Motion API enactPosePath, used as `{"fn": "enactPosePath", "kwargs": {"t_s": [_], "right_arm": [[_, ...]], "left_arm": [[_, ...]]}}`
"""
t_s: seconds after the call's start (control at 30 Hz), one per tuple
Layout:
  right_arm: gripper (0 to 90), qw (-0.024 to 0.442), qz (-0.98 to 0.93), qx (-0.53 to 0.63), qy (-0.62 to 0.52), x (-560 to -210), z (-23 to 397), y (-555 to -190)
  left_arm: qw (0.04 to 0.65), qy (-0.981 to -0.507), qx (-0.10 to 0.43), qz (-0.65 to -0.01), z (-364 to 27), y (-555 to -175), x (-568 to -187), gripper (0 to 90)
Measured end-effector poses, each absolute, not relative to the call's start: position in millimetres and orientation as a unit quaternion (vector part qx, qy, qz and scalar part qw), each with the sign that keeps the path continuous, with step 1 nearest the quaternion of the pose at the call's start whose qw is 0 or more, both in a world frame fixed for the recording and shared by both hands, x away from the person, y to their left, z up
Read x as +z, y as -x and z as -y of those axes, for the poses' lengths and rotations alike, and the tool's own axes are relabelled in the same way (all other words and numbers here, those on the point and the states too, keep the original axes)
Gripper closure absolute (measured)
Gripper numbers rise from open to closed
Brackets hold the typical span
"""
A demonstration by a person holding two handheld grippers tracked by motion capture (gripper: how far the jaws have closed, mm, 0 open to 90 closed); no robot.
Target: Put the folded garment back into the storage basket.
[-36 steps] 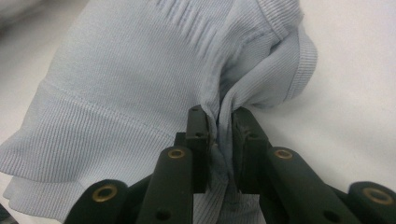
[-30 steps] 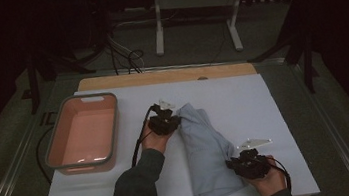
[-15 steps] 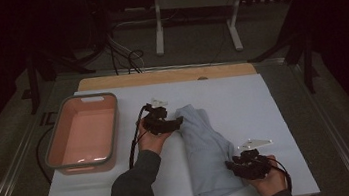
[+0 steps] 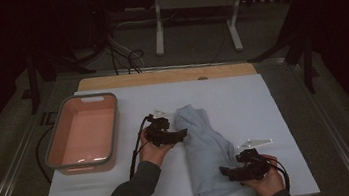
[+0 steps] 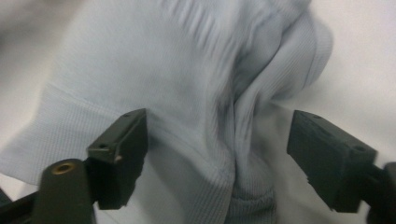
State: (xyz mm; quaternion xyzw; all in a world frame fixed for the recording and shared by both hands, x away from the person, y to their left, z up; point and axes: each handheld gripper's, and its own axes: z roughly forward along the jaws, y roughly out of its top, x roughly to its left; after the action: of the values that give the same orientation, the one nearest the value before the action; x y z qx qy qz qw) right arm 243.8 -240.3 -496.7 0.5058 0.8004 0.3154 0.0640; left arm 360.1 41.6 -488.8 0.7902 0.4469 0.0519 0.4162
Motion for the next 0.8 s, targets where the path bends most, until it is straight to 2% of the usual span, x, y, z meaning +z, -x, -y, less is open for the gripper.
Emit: {"fn": "enactPosePath", "kwargs": {"t_s": [0.1, 0.13, 0.23, 0.37, 0.47, 0.53, 0.7, 0.73, 0.8], "right_arm": [[28.9, 0.057, -0.803, 0.307, -0.507, -500, 239, -245], [35.5, 0.048, -0.804, 0.305, -0.508, -501, 238, -247], [45.5, 0.04, -0.807, 0.305, -0.504, -501, 238, -247], [54.5, 0.031, -0.811, 0.307, -0.497, -501, 239, -247], [60.4, 0.03, -0.813, 0.307, -0.494, -500, 239, -246], [64.5, 0.026, -0.813, 0.309, -0.493, -500, 239, -246], [71.7, 0.017, -0.81, 0.314, -0.495, -499, 241, -247], [72.7, 0.016, -0.809, 0.315, -0.496, -499, 241, -247], [74.9, 0.014, -0.808, 0.316, -0.498, -498, 241, -247]], "left_arm": [[0.406, -0.796, 0.045, -0.447, -36, -359, -495, 23.6], [0.402, -0.797, 0.044, -0.448, -34, -359, -497, 23.9], [0.395, -0.801, 0.035, -0.449, -28, -360, -502, 26.6], [0.389, -0.803, 0.023, -0.45, -21, -363, -508, 28.8], [0.391, -0.803, -0.001, -0.449, -16, -365, -512, 33.9], [0.388, -0.807, -0.012, -0.444, -13, -365, -514, 40.8], [0.4, -0.81, -0.024, -0.428, -9, -362, -511, 77.8], [0.401, -0.811, -0.021, -0.425, -9, -361, -509, 82.7], [0.403, -0.812, -0.018, -0.422, -10, -360, -506, 85.3]]}}
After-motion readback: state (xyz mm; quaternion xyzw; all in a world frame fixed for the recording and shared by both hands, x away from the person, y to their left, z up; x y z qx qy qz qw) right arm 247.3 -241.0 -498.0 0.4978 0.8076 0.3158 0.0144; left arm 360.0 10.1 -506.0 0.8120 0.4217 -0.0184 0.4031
